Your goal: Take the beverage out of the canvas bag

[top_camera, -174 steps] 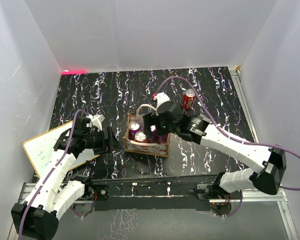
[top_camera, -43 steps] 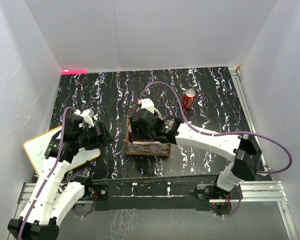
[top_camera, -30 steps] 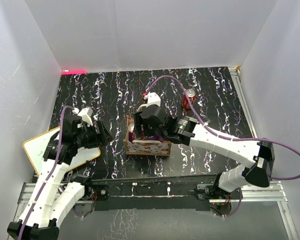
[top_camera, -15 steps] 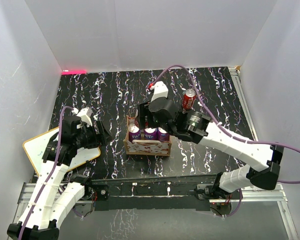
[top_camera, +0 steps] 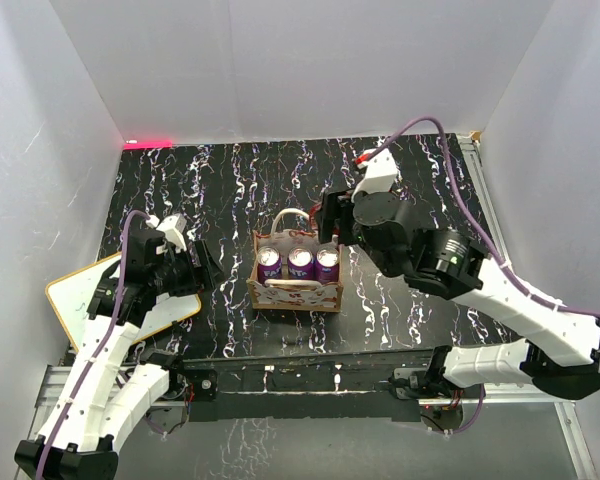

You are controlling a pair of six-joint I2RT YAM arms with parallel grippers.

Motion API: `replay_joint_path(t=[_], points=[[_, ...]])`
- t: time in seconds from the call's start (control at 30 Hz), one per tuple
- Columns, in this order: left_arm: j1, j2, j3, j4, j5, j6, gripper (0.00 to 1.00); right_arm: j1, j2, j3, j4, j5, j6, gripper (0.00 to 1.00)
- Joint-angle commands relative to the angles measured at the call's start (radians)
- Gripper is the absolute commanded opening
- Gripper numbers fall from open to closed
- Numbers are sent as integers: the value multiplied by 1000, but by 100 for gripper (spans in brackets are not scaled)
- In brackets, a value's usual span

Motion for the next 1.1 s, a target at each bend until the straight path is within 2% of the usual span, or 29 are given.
replay_joint_path(t=[0.0, 0.3, 0.43, 0.53, 0.63, 0.77, 0.87, 1.07], points=[[-5, 6, 27, 12, -8, -3, 73, -1, -69, 49, 40, 149, -27, 7], [-5, -7, 18, 13, -16, -9, 73, -7, -174, -191, -120, 340, 60, 7], [-4, -8, 17, 18, -12, -9, 73, -85, -164, -294, -137, 351, 121, 7], [-4, -7, 14, 22, -11, -9, 73, -258, -151, -377, -4, 206, 40, 7], [-5, -8, 15, 23, -13, -8, 73, -491, -108, -456, 161, -33, -42, 7], [-5, -12, 13, 22, -15, -8, 73, -787, 39, -421, 216, -287, -63, 7], [-5, -19, 12, 20, -27, -11, 73, -901, 167, -348, 222, -379, -76, 7], [-3, -27, 7, 25, -27, -16, 73, -977, 346, -237, 293, -413, -104, 7]])
